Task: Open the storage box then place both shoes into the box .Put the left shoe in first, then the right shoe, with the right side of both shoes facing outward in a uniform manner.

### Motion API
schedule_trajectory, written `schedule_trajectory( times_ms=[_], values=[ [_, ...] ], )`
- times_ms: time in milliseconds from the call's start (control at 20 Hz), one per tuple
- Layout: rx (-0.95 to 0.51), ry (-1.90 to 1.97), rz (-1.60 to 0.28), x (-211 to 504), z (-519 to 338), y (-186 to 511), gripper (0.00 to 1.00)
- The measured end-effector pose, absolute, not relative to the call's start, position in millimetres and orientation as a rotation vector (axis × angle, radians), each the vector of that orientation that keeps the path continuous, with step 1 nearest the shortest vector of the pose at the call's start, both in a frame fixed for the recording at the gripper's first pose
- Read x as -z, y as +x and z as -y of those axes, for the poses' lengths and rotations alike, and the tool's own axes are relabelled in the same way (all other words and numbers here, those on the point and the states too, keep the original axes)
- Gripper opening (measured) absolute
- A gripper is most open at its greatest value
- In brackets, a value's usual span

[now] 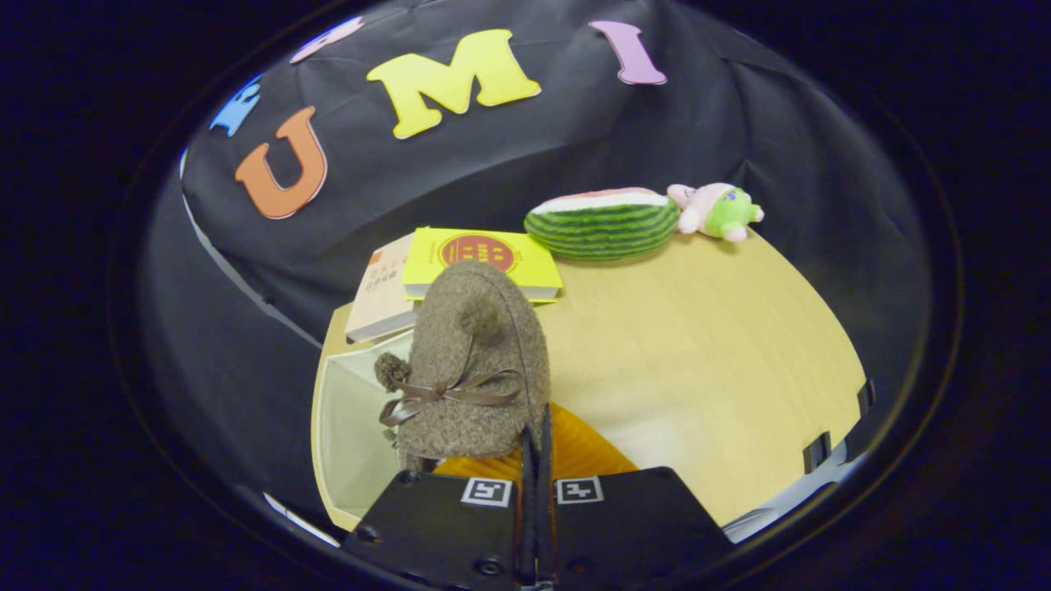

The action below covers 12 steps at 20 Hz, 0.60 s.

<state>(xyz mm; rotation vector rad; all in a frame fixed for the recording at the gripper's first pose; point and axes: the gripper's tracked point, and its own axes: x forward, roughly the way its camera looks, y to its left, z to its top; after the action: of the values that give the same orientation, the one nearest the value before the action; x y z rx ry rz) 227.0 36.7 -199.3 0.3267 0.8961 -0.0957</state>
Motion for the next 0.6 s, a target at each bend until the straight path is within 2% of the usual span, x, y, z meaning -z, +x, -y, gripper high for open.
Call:
schedule_trajectory(
  times_ms=[250, 600],
  values=[
    [0.010, 0.326, -0.873, 174, -101, 234, 0.06],
    [-0.053, 0.299, -0.850, 182, -162, 238, 0.06]
  ],
)
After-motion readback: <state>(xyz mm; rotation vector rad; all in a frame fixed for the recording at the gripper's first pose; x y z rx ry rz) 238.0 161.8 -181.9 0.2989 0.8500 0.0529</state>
